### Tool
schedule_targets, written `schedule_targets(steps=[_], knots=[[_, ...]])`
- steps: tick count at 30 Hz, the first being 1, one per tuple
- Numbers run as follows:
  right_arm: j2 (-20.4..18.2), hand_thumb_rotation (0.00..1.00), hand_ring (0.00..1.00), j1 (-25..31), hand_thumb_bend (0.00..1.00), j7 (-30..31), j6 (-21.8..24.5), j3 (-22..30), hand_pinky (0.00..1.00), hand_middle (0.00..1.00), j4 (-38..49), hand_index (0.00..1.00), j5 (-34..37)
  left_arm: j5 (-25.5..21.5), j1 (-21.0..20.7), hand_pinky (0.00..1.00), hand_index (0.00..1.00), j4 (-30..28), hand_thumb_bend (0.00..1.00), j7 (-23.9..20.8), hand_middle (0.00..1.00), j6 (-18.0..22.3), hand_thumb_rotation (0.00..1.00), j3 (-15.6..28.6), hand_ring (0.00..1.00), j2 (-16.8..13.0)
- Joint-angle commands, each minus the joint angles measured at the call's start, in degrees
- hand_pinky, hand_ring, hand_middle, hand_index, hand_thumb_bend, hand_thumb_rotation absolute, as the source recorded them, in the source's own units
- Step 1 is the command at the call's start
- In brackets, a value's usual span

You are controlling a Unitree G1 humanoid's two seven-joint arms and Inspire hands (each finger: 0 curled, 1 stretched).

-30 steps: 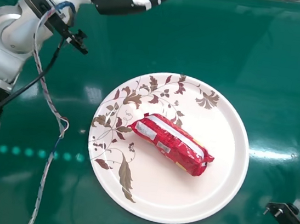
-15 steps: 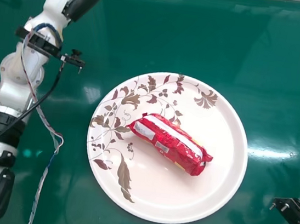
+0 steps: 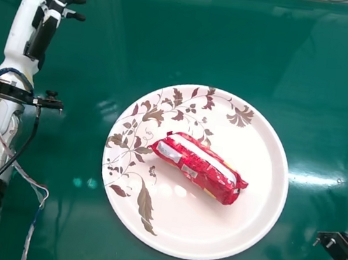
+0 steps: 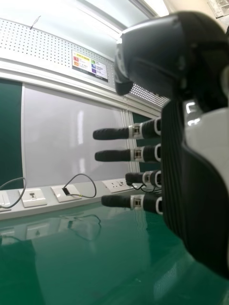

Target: Pick up biscuit and place it in the plate

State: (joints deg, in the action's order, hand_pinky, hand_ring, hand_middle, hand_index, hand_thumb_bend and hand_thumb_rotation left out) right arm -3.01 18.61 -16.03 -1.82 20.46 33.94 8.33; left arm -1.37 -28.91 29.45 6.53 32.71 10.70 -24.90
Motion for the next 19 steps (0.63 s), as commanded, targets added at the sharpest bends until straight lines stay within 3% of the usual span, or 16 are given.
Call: schedule_targets(steps=[1, 5, 10, 13, 19], knots=[[-1.2, 0.17, 0.81, 0.6, 0.55, -0.3, 0.3, 0.5, 0.74, 0.8, 0.6, 0.74, -0.4, -2.6, 1.5, 0.6, 0.8, 0.1, 0.66, 0.7, 0.77, -0.9, 0.73, 1.6, 0.75, 0.4], [-1.1, 0.15, 0.79, 0.7, 0.55, 0.3, -0.5, 0.5, 0.73, 0.79, 0.1, 0.73, -0.1, -9.3, 1.7, 0.58, 0.8, -1.8, 0.62, 4.0, 0.76, -3.4, 0.7, 2.8, 0.73, 2.8], [-1.2, 0.14, 0.77, 0.7, 0.54, 0.9, -1.1, 0.4, 0.69, 0.77, -0.4, 0.71, 0.1, -16.7, 1.5, 0.57, 0.81, -4.4, 0.41, 7.9, 0.77, -8.1, 0.55, 3.7, 0.74, 5.4], [-1.4, 0.13, 0.77, 0.7, 0.55, 1.1, -1.3, 0.4, 0.69, 0.77, -0.5, 0.72, 0.3, -19.4, 1.4, 0.58, 0.79, -6.6, 0.49, 8.6, 0.77, -11.8, 0.54, 4.0, 0.75, 7.1], [-1.9, 0.15, 0.77, 1.0, 0.55, 1.0, -1.9, 0.3, 0.69, 0.78, -0.6, 0.71, -0.3, -21.0, 1.2, 0.65, 0.8, -8.2, 0.47, 10.5, 0.78, -14.3, 0.57, 4.3, 0.78, 8.7]])
